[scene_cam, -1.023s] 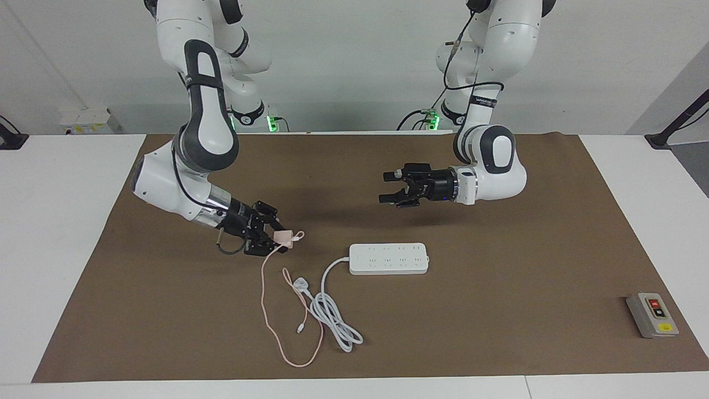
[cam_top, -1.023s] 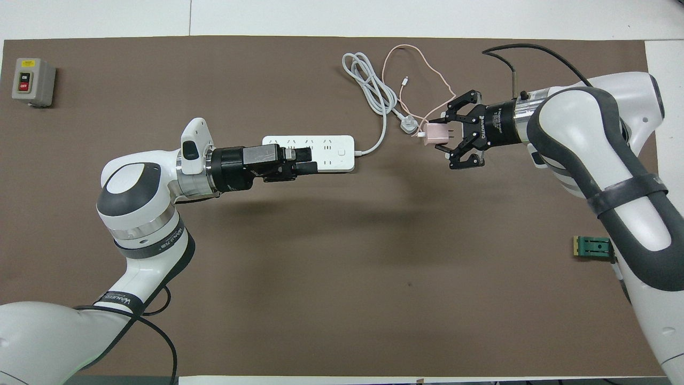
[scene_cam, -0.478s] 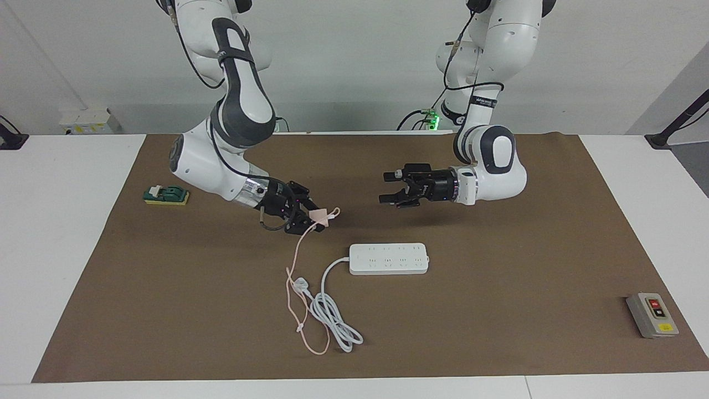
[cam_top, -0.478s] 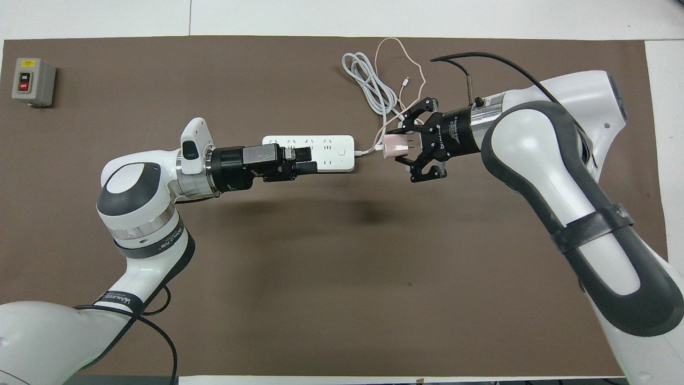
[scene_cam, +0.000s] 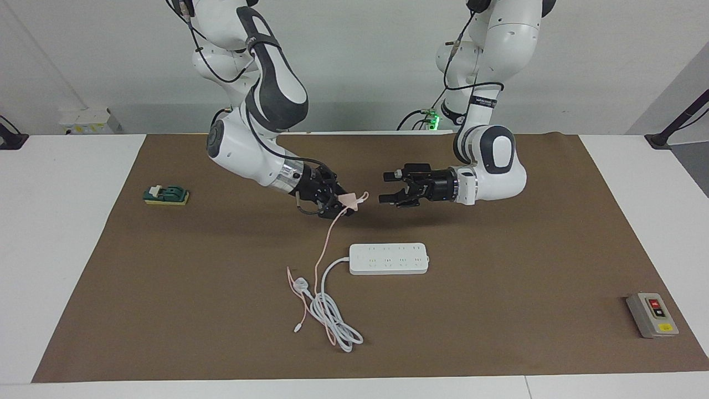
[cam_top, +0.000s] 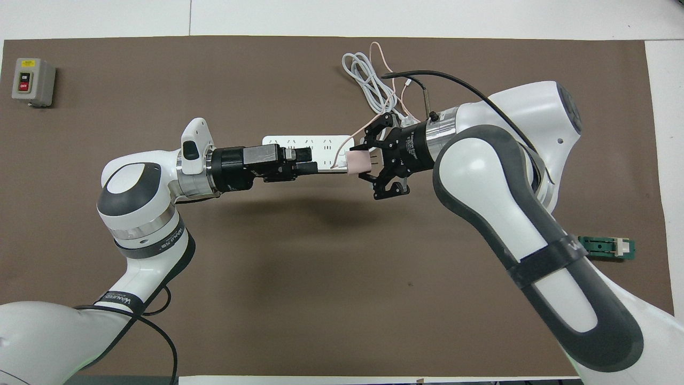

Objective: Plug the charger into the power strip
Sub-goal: 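Push the plug into the strip socket with the right gripper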

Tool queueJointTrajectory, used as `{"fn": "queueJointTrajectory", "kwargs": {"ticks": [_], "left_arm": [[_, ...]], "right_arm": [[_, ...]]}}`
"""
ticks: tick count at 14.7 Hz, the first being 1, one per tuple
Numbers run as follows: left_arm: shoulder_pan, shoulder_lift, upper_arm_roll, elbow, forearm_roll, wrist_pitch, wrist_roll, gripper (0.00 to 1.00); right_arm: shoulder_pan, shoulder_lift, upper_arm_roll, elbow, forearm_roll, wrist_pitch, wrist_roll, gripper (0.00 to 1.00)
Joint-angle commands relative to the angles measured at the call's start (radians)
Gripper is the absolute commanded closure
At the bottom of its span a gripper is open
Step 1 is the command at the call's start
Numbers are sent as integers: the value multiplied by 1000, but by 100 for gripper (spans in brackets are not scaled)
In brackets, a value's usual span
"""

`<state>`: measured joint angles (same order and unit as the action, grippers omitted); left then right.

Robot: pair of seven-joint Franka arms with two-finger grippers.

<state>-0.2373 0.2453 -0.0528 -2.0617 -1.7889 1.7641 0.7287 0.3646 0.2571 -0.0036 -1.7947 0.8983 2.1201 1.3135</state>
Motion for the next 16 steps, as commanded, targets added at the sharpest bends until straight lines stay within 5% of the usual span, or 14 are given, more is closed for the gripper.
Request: {"fn": "queueJointTrajectory", "kwargs": {"ticks": [1, 16], "left_arm": [[-24, -3, 13, -11, -23, -2, 3, 0], [-34, -1, 14, -21, -20, 44, 17, 0]], "right_arm": [[34, -24, -3, -20, -21, 50, 53, 100], [97, -68, -1, -32, -27, 127, 141, 100]]}}
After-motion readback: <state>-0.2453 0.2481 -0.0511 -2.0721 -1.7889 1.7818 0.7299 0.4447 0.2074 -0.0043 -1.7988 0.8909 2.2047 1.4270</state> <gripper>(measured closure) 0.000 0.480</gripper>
